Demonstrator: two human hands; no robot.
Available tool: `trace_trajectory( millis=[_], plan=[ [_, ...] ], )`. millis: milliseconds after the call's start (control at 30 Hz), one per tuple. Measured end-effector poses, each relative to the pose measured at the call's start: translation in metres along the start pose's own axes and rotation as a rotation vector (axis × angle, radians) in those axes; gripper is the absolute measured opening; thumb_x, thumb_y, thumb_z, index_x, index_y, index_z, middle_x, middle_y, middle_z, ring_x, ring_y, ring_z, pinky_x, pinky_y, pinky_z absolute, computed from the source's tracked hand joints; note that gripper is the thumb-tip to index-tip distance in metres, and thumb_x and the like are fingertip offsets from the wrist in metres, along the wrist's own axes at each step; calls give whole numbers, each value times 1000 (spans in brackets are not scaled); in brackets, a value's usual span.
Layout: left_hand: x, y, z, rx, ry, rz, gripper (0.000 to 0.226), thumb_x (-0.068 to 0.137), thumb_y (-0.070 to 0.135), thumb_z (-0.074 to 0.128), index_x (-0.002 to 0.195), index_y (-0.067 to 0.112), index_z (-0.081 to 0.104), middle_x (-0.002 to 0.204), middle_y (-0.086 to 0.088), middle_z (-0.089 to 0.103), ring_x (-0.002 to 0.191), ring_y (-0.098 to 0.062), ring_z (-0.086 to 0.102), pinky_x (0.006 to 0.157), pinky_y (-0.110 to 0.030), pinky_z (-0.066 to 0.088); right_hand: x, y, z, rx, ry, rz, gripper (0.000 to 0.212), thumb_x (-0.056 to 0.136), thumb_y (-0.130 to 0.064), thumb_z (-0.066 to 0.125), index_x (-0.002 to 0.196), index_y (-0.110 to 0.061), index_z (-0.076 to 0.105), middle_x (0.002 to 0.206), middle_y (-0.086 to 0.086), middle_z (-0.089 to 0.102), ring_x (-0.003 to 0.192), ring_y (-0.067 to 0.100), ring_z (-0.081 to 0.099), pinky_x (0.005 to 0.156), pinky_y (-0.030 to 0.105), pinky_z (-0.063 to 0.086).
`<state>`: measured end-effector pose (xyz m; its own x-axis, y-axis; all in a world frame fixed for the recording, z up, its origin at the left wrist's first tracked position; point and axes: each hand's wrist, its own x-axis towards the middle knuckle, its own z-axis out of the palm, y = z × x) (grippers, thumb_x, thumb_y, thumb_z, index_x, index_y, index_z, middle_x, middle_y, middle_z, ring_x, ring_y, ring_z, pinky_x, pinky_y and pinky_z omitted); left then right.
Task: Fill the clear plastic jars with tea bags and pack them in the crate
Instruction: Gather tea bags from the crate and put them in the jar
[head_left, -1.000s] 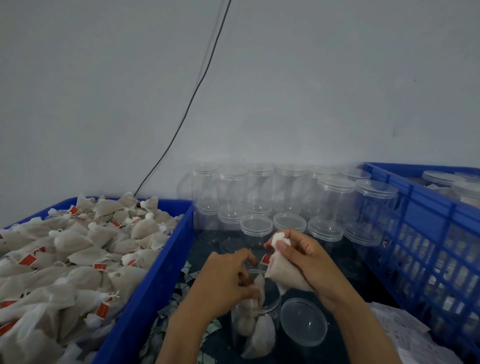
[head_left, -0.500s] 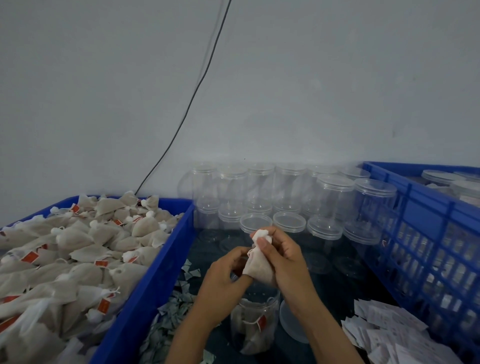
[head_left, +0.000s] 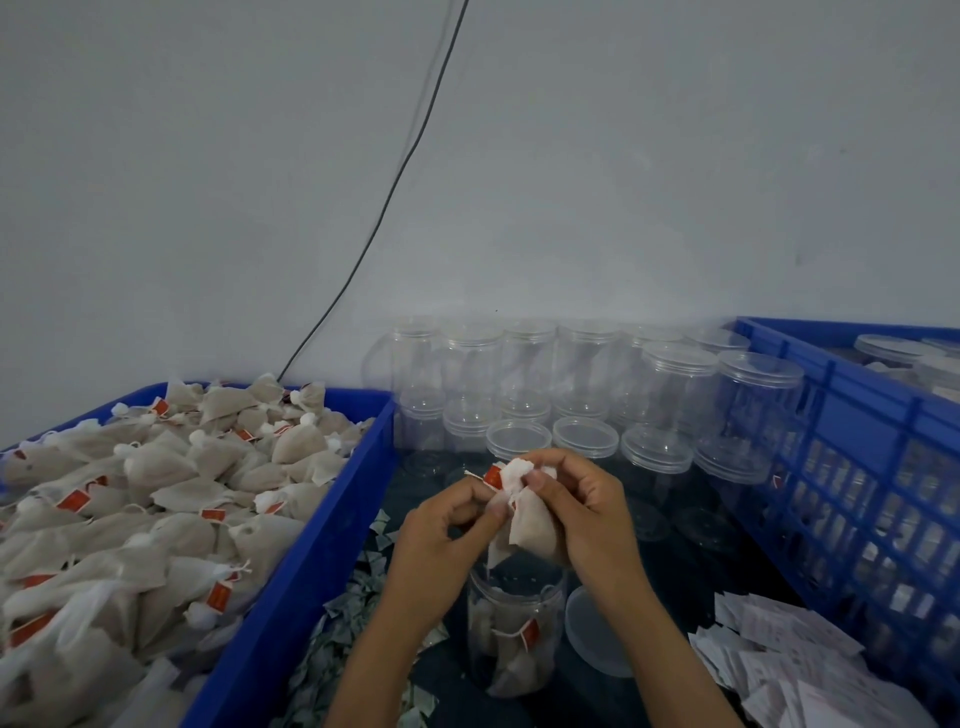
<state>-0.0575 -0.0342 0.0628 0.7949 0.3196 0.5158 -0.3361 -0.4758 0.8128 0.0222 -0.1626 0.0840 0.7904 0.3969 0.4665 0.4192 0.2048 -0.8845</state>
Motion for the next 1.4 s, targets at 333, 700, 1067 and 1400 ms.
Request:
trace_trajectory(
  millis=[333,700,1067,1400],
  plan=[
    [-2,-1,-2,531,-122,76,2,85,37,67,87,35,67,119,23,60,118,2,47,101,-31,36,5,-20,-29,86,137,-55,7,89,-14,59,92,-8,57,82,1,75,78,7,71,59,18,54],
    [-3,-4,-4,409,179,32,20,85,12,65,84,32,62,118,20,55,113,3,44,99,-24,31,6,-13,-21,-112,128,-123,17,80,-8,70,75,-21,61,81,1,65,75,10,60,67,15,50],
    [-3,-18,8,70,277,-139,21,94,9,53,84,24,63,83,9,66,79,-12,61,74,-36,52,0,-5,-6,-238,-139,-52,8,84,-13,70,78,-17,67,70,-4,66,63,6,60,61,20,49],
    [-6,-26,19,-16,215,-250,28,98,1,43,88,20,62,87,3,69,88,-14,66,86,-46,54,-5,-15,1,-1128,-331,-204,17,95,-38,51,105,-30,63,90,-7,71,88,13,61,83,28,48]
  ],
)
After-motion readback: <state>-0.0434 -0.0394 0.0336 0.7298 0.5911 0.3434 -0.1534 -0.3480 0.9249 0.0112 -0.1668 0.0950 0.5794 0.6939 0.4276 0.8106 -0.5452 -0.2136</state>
